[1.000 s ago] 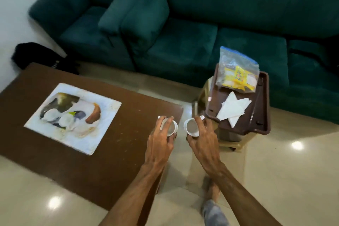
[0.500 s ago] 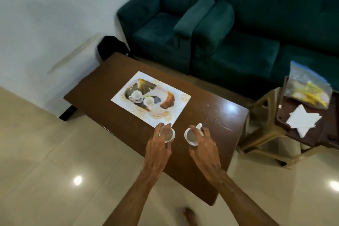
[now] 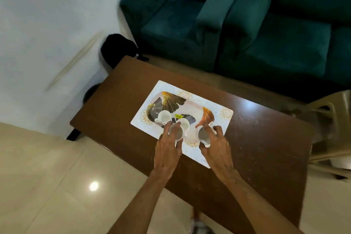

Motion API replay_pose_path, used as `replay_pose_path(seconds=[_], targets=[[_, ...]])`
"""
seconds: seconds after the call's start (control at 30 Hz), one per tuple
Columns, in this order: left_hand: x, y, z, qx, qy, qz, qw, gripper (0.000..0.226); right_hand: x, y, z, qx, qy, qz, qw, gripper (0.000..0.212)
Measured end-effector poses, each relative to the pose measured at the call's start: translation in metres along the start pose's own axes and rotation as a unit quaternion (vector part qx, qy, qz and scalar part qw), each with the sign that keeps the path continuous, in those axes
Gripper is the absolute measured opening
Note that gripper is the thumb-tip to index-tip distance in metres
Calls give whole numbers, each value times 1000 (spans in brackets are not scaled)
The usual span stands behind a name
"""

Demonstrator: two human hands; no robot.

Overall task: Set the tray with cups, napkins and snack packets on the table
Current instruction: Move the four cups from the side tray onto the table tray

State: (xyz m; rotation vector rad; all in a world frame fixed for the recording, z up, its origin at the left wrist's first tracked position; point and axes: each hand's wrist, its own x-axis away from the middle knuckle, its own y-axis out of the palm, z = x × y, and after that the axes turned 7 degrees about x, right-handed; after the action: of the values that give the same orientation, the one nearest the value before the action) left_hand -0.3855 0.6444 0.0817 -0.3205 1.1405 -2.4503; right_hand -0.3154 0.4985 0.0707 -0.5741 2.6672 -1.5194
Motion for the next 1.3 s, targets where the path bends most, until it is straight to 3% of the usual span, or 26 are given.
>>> replay_pose_path(seconds=[0.23, 0.5, 0.77, 1.0, 1.1, 1.2, 1.3], targets=[[-108, -15, -35, -41, 10, -54, 998, 58, -82, 20, -26, 25, 35, -20, 999, 76], [-193, 18, -80, -102, 66, -105, 987, 55, -149, 65, -48, 67, 106, -22, 992, 75], [-225, 54, -119, -131, 86, -168, 973, 66, -174, 107, -51, 88, 140, -33, 986, 69], [-231, 61, -128, -113, 141, -154, 971, 73, -180, 124, -53, 92, 154, -3, 984, 71], [-228, 53, -132, -64, 121, -122, 983, 81, -176, 125, -51, 85, 157, 13, 984, 74], [-225, 48, -139, 11, 39, -80, 996, 82, -169, 128, -50, 52, 182, 38, 981, 78], [-225, 51, -143, 35, 22, -92, 995, 83, -167, 131, -49, 29, 173, 51, 983, 76]])
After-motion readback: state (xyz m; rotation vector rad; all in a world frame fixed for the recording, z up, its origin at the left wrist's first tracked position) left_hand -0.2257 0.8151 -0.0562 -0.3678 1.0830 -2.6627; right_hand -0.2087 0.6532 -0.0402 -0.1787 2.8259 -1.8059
